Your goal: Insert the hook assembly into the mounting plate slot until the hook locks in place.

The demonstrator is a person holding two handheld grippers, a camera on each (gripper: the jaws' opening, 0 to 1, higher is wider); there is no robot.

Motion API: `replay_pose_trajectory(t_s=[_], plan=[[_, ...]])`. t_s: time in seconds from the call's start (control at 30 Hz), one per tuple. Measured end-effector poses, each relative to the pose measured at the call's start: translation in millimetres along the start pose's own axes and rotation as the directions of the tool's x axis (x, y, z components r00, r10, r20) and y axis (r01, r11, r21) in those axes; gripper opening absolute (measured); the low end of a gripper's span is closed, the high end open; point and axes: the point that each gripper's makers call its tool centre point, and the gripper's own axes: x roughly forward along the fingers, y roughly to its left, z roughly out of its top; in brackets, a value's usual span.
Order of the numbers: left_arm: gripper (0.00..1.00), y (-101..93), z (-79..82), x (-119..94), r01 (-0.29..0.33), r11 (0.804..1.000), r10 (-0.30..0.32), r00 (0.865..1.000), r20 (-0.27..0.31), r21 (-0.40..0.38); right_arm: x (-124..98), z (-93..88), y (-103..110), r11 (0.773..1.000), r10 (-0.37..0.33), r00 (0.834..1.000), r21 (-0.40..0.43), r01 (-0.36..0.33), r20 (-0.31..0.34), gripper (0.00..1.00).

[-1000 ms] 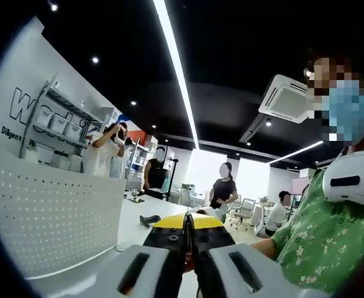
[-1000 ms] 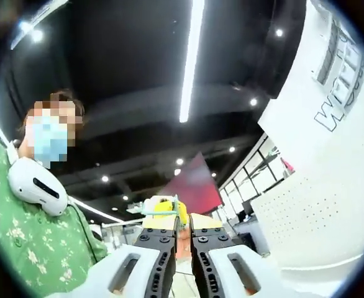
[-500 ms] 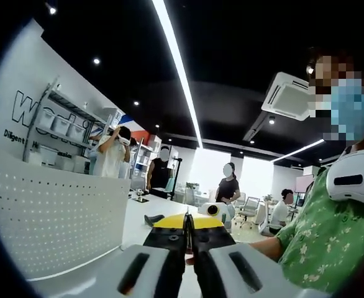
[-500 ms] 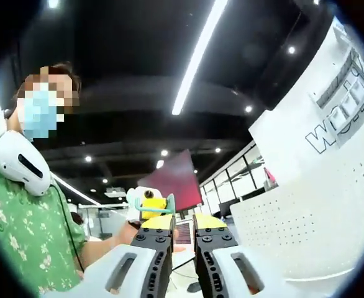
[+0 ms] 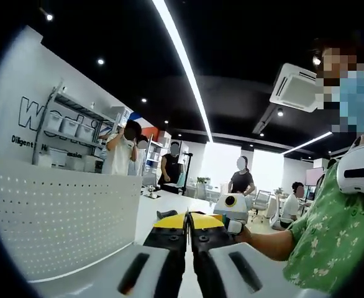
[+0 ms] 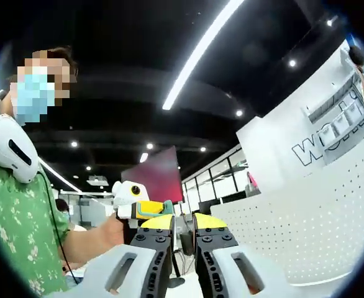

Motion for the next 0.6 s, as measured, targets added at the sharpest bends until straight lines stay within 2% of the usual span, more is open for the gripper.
replay_pose_trajectory(t_s=[0.2,0.33,0.6], plan=[[0.02,12.6,-6.9,1.9,-0.055,0.998,0.056,0.998,-0.035,0.041,-0.9,-2.4,2.1,0.997,-0.036,0.999,-0.065,0.033,-0.04,0.12],[0.02,20.8,-10.4,3.4,-0.09,0.994,0.092,0.995,-0.045,0.056,-1.8,-7.8,1.8,0.989,-0.071,0.994,-0.136,0.059,-0.089,0.13],[0.02,30.9,-14.5,7.8,-0.152,0.985,0.157,0.986,-0.052,0.079,-1.3,-7.0,3.3,0.977,-0.12,0.986,-0.188,0.097,-0.115,0.13]])
